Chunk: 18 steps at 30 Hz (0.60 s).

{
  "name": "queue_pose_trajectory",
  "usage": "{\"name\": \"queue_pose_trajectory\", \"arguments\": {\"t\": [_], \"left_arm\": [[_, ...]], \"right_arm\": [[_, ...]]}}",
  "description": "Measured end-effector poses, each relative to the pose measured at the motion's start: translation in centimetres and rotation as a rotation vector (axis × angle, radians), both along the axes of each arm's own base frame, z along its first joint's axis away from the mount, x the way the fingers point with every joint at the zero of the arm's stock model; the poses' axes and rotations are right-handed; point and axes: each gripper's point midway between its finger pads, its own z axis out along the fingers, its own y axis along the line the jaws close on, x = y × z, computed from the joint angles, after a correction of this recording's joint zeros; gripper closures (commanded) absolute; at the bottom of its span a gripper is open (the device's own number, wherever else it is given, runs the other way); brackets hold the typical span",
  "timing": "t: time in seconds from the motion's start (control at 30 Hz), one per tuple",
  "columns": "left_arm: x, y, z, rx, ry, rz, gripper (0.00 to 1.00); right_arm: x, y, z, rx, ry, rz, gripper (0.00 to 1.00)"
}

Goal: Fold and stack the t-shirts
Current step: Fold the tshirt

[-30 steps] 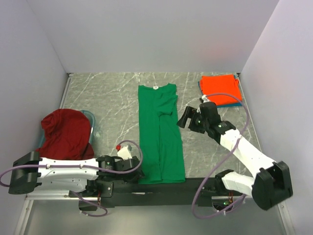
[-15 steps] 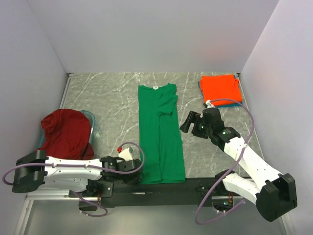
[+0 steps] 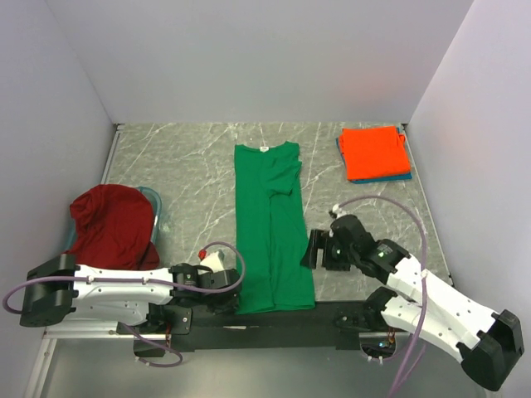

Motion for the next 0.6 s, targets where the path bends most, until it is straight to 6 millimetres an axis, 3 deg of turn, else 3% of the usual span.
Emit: {"name": "queue_pose_trajectory", "arguments": {"t": [0.13, 0.4, 0.6], "left_arm": [[-0.1, -0.1, 0.3, -0.003, 0.002, -0.001, 0.99], [-0.3, -0.5, 1.1, -0.007, 0.003, -0.012, 0.99], [-0.4, -0.6, 1.2, -0.01, 0.007, -0.008, 0.99]], "right_arm": [[-3.9, -0.2, -2.4, -0.036, 0.125, 0.059, 0.16], [-8.9, 0.8, -4.3, -0.075, 0.264, 0.159, 0.25], [-10.2, 0.9, -5.7, -0.124, 0.313, 0.141, 0.4]]}}
